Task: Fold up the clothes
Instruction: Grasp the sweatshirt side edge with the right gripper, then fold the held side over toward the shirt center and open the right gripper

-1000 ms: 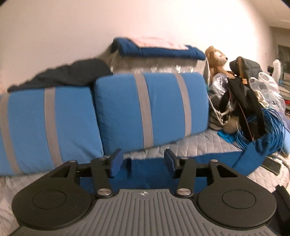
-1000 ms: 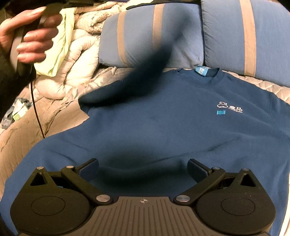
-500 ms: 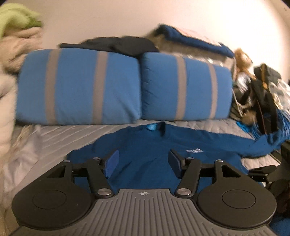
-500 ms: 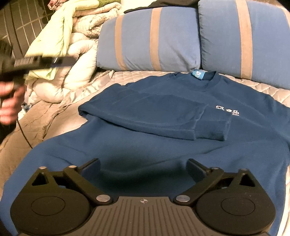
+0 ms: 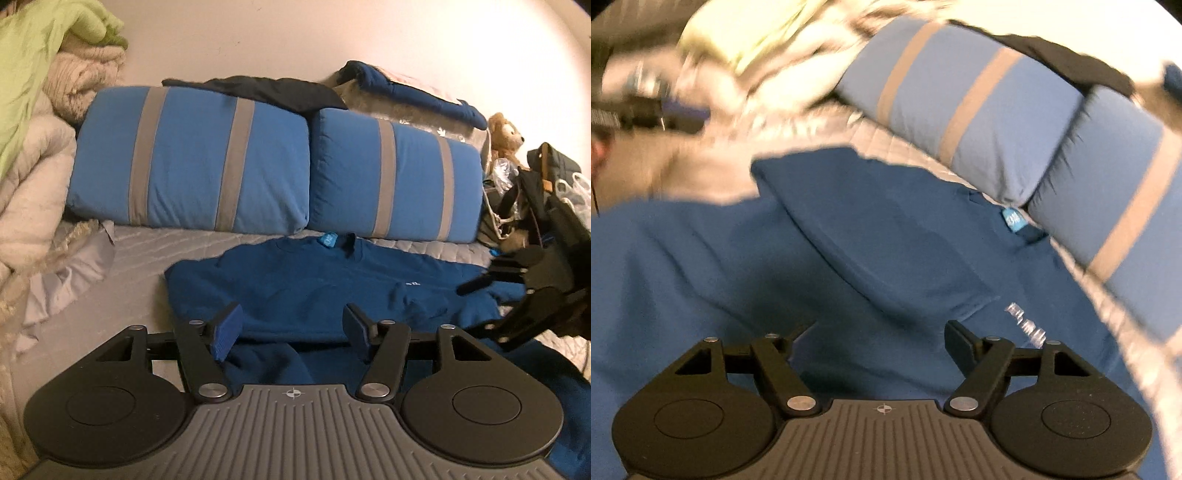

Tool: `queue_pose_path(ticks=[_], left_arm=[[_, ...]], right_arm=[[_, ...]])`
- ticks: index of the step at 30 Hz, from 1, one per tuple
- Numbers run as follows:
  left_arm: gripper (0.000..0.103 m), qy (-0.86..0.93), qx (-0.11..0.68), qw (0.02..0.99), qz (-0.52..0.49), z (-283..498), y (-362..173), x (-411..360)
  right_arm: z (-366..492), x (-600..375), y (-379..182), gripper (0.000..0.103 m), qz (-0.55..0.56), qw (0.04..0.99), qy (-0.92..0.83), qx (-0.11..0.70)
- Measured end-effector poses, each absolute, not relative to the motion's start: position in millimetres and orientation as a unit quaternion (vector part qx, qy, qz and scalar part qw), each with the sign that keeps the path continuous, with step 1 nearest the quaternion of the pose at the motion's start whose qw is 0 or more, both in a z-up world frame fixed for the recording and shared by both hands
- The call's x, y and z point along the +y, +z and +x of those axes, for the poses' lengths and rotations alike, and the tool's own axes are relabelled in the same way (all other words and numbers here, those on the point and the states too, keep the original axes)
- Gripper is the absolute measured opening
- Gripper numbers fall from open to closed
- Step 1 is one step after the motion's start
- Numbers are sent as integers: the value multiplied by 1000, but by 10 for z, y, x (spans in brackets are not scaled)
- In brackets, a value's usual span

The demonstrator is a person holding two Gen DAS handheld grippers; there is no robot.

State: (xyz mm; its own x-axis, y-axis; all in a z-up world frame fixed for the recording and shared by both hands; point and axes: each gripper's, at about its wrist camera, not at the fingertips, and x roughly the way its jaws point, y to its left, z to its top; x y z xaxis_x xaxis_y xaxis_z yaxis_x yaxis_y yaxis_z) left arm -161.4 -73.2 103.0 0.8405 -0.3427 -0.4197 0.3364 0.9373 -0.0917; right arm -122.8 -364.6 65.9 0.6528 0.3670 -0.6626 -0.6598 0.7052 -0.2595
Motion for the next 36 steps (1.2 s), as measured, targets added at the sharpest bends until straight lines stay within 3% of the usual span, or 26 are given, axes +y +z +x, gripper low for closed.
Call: queue_pose_path(ticks=[7,11,19,21,23,36], left_arm=[[59,-174,220,960,-20,-1635,1023,-636],[59,-158,219,963,-17,-1606,1021,-500],[59,-116,249,961,24,-1341,847,-317],[59,-117,253,960,37,-1253,787,-333],[59,-118,257,958,50,-1166,726,-349],[59,-79,284,951,89,-564,386,-462]], right_arm=[[-965,-3351,371,65,-388,829,293,276],[-846,-3236,200,54,-450,800,291,271],[-741,-3097,39,43,-517,760,294,261],[-729,-3073,26,17,-524,752,298,266],[-718,-3050,28,11,-533,745,298,269],[-479,-3108,889,8,-529,809,179,186]])
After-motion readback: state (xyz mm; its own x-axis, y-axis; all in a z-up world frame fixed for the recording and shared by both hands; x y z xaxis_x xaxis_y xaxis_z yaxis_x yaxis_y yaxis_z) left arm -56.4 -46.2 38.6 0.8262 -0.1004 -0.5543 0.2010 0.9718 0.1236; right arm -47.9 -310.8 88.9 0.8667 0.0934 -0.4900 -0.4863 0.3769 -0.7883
